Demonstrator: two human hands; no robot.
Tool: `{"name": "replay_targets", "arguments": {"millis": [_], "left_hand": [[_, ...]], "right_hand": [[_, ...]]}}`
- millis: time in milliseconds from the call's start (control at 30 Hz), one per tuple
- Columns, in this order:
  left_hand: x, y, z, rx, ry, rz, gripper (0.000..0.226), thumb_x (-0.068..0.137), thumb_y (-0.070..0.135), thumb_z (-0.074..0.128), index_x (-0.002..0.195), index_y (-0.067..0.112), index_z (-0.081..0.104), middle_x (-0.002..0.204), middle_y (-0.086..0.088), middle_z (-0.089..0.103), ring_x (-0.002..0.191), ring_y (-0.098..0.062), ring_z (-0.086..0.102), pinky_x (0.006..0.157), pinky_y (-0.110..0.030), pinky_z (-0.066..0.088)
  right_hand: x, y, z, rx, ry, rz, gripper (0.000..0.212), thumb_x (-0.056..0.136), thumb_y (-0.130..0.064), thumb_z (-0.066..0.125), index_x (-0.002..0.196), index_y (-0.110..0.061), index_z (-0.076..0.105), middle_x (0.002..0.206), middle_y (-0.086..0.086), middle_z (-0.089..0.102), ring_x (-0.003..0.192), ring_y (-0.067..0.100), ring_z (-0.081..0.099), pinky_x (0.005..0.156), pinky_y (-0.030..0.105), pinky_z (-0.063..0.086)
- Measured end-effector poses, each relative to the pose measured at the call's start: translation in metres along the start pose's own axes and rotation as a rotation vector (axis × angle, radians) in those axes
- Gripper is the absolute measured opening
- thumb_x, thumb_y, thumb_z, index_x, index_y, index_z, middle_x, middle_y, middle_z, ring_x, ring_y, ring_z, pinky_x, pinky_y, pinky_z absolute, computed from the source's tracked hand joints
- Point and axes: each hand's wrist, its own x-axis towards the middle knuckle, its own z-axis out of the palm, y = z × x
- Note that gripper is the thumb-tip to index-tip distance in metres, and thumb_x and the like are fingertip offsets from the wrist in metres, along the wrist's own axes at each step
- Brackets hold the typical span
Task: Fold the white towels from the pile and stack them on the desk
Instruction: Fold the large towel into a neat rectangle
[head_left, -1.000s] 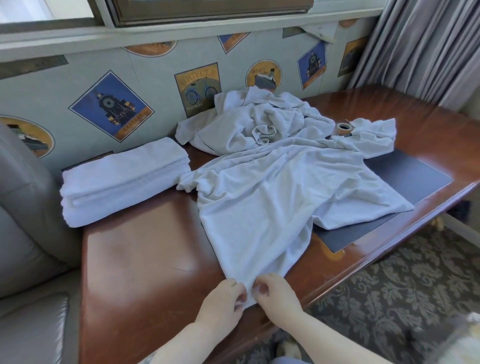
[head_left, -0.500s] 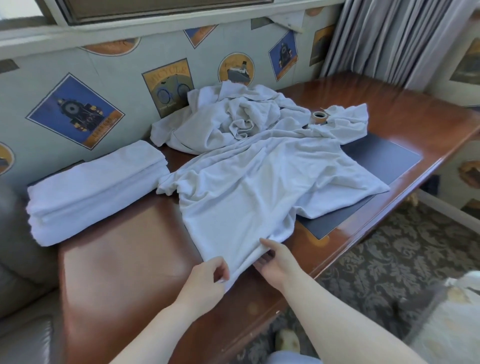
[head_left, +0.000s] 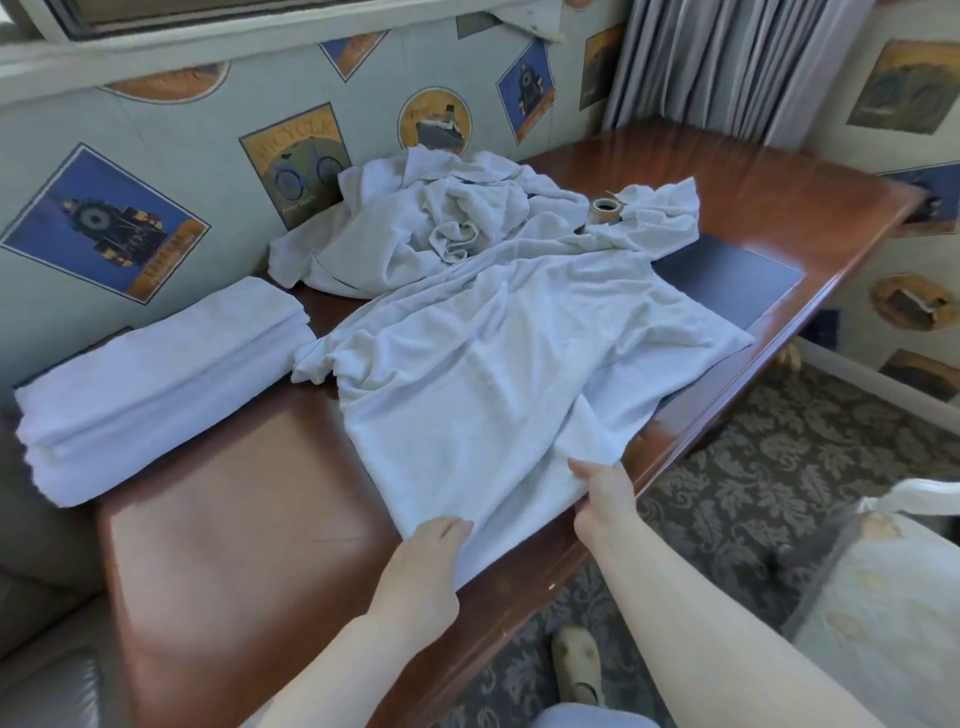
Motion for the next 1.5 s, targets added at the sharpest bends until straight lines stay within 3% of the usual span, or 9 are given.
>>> {"name": "replay_targets", "arguments": {"millis": [300,400,533,667,767,900,1033,1167,1500], "left_hand": [[-0.016,-0.001,0.031,0.192,-0.038,0.086,0.079,0.094,-0.004,0.035,0.157,0.023,-0.003,0.164,0.008,-0.009,0.15,-0.012,-0.011,0.119,-0.029,-0.007],[-0.02,-0.006,0.035,0.227,-0.042,0.083,0.077,0.096,0.0,0.036,0.157,0.022,-0.007,0.163,0.006,-0.014,0.15,-0.015,-0.014,0.119,-0.029,-0.007],[-0.025,-0.008,0.033,0.261,-0.075,0.078,0.081,0.094,-0.002,0.037,0.156,0.022,-0.008,0.163,0.006,-0.016,0.15,-0.016,-0.015,0.121,-0.03,-0.004],[-0.022,0.004,0.015,0.307,-0.151,0.0,0.072,0.094,0.002,0.04,0.156,0.019,0.009,0.165,0.003,-0.001,0.151,-0.022,0.002,0.121,-0.037,0.015],[-0.007,0.035,-0.004,0.397,-0.23,-0.097,0.041,0.095,0.022,0.041,0.134,0.013,0.047,0.137,-0.006,0.046,0.125,-0.028,0.047,0.089,-0.034,0.04],[0.034,0.069,-0.021,0.343,-0.157,-0.112,0.034,0.099,0.032,0.036,0.111,0.014,0.062,0.111,-0.007,0.062,0.101,-0.026,0.062,0.074,-0.03,0.039],[0.078,0.096,-0.014,0.237,0.019,0.076,0.036,0.099,0.024,0.037,0.133,0.018,0.048,0.132,-0.002,0.05,0.118,-0.024,0.051,0.094,-0.034,0.042],[0.124,0.124,0.01,0.235,0.077,0.097,0.056,0.101,0.027,0.036,0.154,0.022,0.02,0.163,0.0,0.01,0.151,-0.022,0.007,0.12,-0.039,0.015],[0.221,0.183,0.039,0.331,-0.133,-0.137,0.081,0.095,0.067,0.03,0.151,0.037,-0.019,0.153,0.002,-0.042,0.141,-0.026,-0.038,0.116,-0.058,-0.012]], "right_hand": [[-0.005,0.029,-0.015,-0.467,0.51,-0.196,0.027,0.09,-0.011,0.062,0.117,-0.008,0.063,0.093,-0.001,0.059,0.084,0.021,0.057,0.078,0.032,0.049],[-0.009,0.029,-0.019,-0.607,0.495,-0.284,0.032,0.09,-0.011,0.061,0.122,-0.01,0.058,0.081,-0.006,0.053,0.072,0.013,0.05,0.072,0.029,0.039],[-0.015,0.033,-0.026,-0.789,0.424,-0.28,0.043,0.088,-0.002,0.052,0.129,-0.014,0.045,0.106,0.004,0.054,0.074,0.015,0.051,0.057,0.028,0.037],[-0.024,0.029,-0.033,-1.19,0.363,-0.45,0.05,0.089,-0.007,0.05,0.136,-0.022,0.044,0.131,0.004,0.044,0.107,0.022,0.049,0.074,0.032,0.046],[-0.025,0.023,-0.032,-1.677,0.148,-0.561,0.044,0.099,-0.025,0.04,0.142,-0.025,0.043,0.146,-0.001,0.038,0.134,0.019,0.033,0.108,0.037,0.031],[-0.016,-0.001,-0.03,-1.583,0.175,-0.676,0.037,0.097,-0.023,0.043,0.133,-0.024,0.053,0.136,-0.006,0.05,0.128,0.017,0.04,0.104,0.034,0.03],[0.019,-0.043,-0.033,-1.604,0.102,-0.652,0.044,0.099,-0.022,0.043,0.142,-0.022,0.043,0.152,-0.002,0.036,0.14,0.017,0.029,0.112,0.035,0.026],[0.07,-0.091,-0.045,-1.81,0.024,-0.536,0.053,0.105,-0.032,0.032,0.155,-0.022,0.019,0.164,0.004,0.005,0.15,0.02,0.005,0.121,0.038,0.012],[0.207,-0.204,-0.058,-1.993,-0.079,-0.381,0.063,0.103,-0.05,0.026,0.156,-0.032,-0.002,0.163,0.012,-0.014,0.149,0.032,-0.012,0.121,0.047,0.003]]}}
